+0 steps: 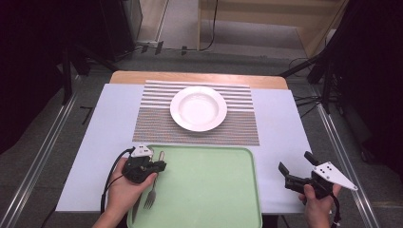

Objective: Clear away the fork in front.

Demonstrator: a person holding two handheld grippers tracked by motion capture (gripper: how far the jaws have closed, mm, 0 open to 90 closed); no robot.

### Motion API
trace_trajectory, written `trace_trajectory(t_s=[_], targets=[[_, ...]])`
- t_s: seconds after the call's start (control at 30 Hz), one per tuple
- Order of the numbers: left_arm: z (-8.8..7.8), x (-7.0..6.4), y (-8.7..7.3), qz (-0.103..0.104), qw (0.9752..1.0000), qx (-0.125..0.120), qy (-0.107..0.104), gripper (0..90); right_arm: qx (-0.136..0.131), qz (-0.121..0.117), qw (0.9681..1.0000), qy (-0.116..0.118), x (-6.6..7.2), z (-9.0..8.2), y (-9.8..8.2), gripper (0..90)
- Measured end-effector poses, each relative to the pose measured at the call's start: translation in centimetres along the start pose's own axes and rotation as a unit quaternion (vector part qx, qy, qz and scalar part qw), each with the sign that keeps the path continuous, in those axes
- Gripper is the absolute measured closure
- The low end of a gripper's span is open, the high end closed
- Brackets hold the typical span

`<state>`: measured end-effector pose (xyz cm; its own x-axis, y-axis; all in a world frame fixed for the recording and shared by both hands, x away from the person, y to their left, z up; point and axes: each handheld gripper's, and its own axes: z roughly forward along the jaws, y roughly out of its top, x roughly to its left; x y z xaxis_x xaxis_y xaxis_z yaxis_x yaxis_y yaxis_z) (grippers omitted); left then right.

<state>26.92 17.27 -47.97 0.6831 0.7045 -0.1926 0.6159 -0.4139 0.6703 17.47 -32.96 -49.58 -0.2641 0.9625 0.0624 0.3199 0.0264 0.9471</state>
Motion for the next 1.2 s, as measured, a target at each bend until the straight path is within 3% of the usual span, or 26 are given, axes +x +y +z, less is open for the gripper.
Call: trace_trajectory(t_s=[0.13, 0.37, 0.7, 0.73, 0.77, 0.83, 1.2], targets=[[-0.5, 0.2, 0.8, -0.001, 0.9994, -0.026, -0.020, 62.8, 0.000, -0.002, 1.0000, 0.000, -0.1, 0.0, 0.0, 0.0], [-1.1, 0.2, 2.3, 0.007, 0.9980, -0.055, -0.031, 38.4, 0.002, 0.002, 1.0000, -0.001, 0.0, -0.1, 0.0, 0.0], [-1.3, 0.4, 3.9, 0.023, 0.9962, -0.069, -0.049, 12.3, -0.005, -0.007, 1.0000, -0.006, -0.2, -0.2, -0.1, 0.0], [-1.3, 0.4, 4.1, 0.025, 0.9962, -0.067, -0.050, 10.9, 0.001, 0.003, 1.0000, -0.004, 0.0, -0.3, -0.1, 0.0], [-1.3, 0.4, 4.2, 0.028, 0.9960, -0.069, -0.050, 10.0, -0.002, -0.003, 1.0000, -0.005, -0.1, -0.2, -0.1, 0.0], [-1.2, 0.5, 4.4, 0.028, 0.9958, -0.067, -0.055, 1.8, 0.003, 0.002, 1.0000, -0.003, -0.1, -0.3, -0.1, 0.0], [-1.1, 1.1, 5.5, 0.028, 0.9951, -0.072, -0.062, 0.0, 0.002, 0.000, 1.0000, -0.003, -0.1, -0.4, -0.1, 0.0]])
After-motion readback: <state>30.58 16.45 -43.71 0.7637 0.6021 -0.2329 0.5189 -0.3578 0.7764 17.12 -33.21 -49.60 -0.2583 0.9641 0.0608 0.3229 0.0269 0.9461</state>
